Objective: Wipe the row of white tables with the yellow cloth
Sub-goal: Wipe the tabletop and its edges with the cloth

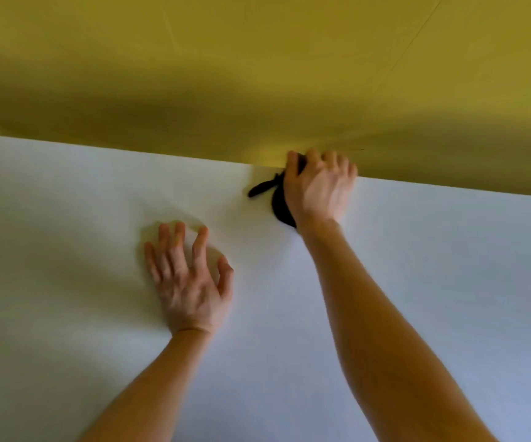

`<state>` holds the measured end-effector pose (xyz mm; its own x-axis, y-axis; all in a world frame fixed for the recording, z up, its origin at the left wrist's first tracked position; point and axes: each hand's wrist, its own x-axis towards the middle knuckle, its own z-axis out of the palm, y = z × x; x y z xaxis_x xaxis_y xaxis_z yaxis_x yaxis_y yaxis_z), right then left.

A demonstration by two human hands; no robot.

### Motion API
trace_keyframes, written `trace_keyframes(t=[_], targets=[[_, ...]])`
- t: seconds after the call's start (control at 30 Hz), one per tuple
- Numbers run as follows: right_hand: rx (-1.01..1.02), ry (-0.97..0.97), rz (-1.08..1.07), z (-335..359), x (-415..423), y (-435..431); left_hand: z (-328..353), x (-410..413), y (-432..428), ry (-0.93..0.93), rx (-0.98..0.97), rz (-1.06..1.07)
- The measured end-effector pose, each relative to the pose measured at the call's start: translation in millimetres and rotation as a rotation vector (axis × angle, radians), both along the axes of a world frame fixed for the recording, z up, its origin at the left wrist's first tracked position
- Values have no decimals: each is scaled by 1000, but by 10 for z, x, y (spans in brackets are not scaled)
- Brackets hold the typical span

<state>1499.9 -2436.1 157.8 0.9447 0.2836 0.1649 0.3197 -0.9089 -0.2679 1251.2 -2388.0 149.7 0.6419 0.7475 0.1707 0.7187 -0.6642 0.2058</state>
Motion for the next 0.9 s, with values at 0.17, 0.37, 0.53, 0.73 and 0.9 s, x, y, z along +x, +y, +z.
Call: trace_keyframes(t=[0.17, 0.37, 0.53, 0.73, 0.9], targets=[[-90, 170, 486, 210, -761, 1299, 41, 5, -23, 68, 10, -5], [63, 115, 433, 40, 46, 54, -4, 29, -21, -13, 48, 4], [-45, 104, -28, 183, 755, -1223, 3, 45, -9, -12, 32, -1], [-120, 183, 112, 255, -119, 359, 7, 37, -4, -1, 36, -16], [-91, 275, 483, 284, -602, 1202, -11, 29, -30, 17, 70, -18]])
